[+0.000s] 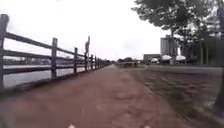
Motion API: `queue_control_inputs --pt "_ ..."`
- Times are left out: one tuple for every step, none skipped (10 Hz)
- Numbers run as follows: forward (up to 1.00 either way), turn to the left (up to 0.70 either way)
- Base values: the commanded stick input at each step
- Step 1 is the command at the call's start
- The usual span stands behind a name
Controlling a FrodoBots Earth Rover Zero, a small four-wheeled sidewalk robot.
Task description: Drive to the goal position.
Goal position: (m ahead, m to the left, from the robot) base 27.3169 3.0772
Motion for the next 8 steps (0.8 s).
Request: queue_control_inputs --pt "1.0 0.0" --pt "1.0 0.0" --pt "1.0 0.0" --pt "1.0 -0.14" --pt "1.0 -0.4" --pt "1.0 -0.4" --pt "1.0 -0.23" --pt "1.0 0.0"
